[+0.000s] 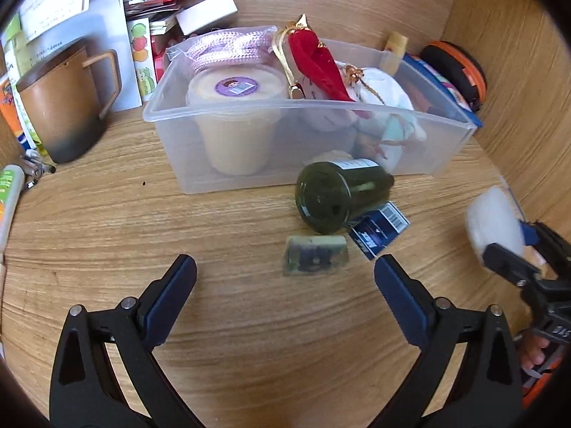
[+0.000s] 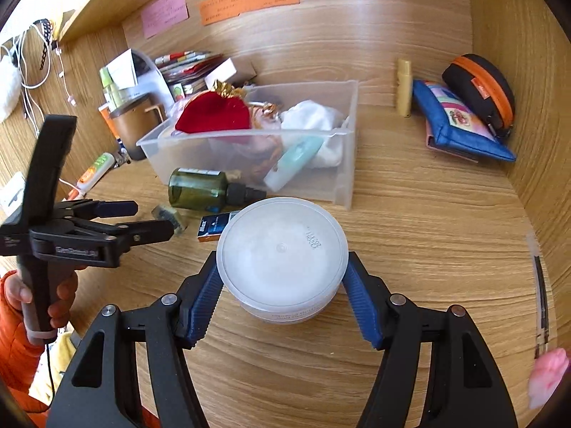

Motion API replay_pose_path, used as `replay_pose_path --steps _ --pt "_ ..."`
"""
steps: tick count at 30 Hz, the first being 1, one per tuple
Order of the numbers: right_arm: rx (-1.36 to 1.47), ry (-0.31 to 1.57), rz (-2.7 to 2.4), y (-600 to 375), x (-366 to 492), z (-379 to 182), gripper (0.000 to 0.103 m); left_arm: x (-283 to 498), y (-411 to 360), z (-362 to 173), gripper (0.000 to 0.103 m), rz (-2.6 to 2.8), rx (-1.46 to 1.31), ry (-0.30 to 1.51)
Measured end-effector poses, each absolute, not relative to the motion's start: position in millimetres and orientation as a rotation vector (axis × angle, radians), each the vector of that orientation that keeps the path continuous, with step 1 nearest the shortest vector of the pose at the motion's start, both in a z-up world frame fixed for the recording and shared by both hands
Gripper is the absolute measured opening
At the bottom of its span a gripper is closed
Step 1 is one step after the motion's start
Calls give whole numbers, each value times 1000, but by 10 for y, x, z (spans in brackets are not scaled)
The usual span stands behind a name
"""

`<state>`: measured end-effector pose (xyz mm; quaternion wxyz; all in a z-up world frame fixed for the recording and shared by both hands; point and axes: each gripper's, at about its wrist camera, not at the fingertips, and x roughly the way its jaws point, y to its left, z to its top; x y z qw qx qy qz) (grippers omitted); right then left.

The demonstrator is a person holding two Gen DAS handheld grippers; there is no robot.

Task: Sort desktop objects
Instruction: 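Grasp the white round container with the right tool while the left tool grasps the green patterned tile, then lift the white container with the right tool while the left tool opens over the tile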

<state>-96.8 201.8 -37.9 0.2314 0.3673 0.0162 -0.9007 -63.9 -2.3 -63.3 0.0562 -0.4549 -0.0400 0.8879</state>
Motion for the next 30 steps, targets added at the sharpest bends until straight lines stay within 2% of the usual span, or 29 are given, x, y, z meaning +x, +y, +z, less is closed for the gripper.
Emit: replay_pose_path --steps 1,4,11,15,17,30 --pt "1003 45 -2479 2037 -975 -368 63 -653 -13 -637 99 2709 -1382 -113" --pt "990 41 -2481 2069 -991 -338 63 -729 -2 -661 70 2695 -1411 -110" --pt "971 46 -2475 2097 -1025 -311 63 -714 36 -678 58 2745 -1402 -34" --pt "978 49 -2464 2081 -1057 -326 63 -717 51 -683 45 2746 -1387 -17" --pt "985 49 -2457 2067 -1071 -339 63 -712 64 -686 34 2747 -1378 7" --pt "986 71 -2456 1953 -1107 -302 63 -595 -115 -599 33 2798 -1274 -93"
